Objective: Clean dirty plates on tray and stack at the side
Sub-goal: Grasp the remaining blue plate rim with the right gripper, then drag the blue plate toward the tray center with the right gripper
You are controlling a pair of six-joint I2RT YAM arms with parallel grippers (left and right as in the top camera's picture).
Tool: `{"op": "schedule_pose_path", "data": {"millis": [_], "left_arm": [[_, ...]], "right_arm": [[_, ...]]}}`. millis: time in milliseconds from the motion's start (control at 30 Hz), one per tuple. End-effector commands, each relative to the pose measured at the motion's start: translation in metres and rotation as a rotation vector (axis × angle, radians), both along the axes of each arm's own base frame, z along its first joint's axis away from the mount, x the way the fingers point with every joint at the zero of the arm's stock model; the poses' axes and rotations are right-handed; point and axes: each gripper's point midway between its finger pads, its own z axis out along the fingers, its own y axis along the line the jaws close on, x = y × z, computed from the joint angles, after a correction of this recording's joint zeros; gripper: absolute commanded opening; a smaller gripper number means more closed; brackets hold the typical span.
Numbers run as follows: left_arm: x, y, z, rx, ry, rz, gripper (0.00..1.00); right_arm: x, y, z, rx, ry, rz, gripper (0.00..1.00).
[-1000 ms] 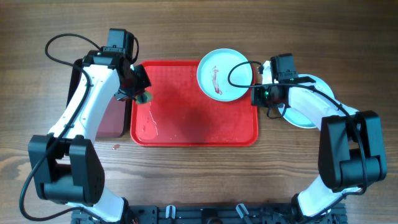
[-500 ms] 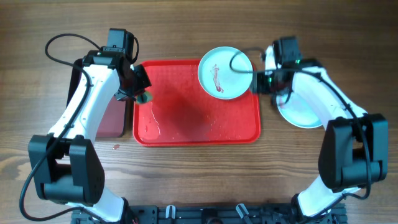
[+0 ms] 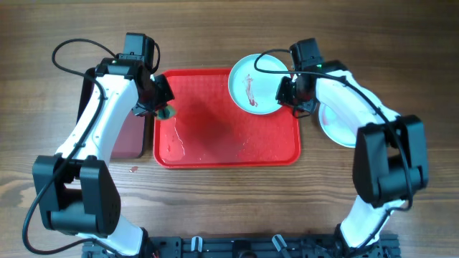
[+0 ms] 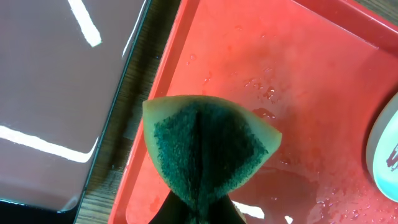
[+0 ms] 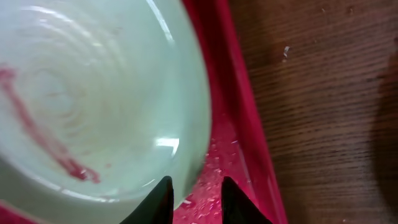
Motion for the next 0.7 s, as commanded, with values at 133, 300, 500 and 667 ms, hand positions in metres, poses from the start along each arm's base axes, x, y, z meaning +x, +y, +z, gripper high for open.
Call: {"op": "schedule_pose_path", "data": {"millis": [133,300,500,667], "left_arm": [[-0.002,-0.002,-0.001,-0.004,0.003,-0.021,0.04],[-0.002,-0.002,-0.001,-0.004,0.003,-0.021,0.04],[-0.002,-0.002,-0.001,-0.004,0.003,-0.021,0.04],[-0.002,-0.002,-0.001,-0.007,0.004,-0.022,0.04]], "right_arm": [[-0.008,-0.015,-0.025,-0.076,0.056,-0.026,0.13],[-0.025,0.005,-0.026,0.009,0.114,0.099,0.04],[-0.055,0.048,-0.018,0.127,0.196,0.184,0.04],[-0.065,0.071,-0.015,0.167,0.209,0.230,0.11]]}}
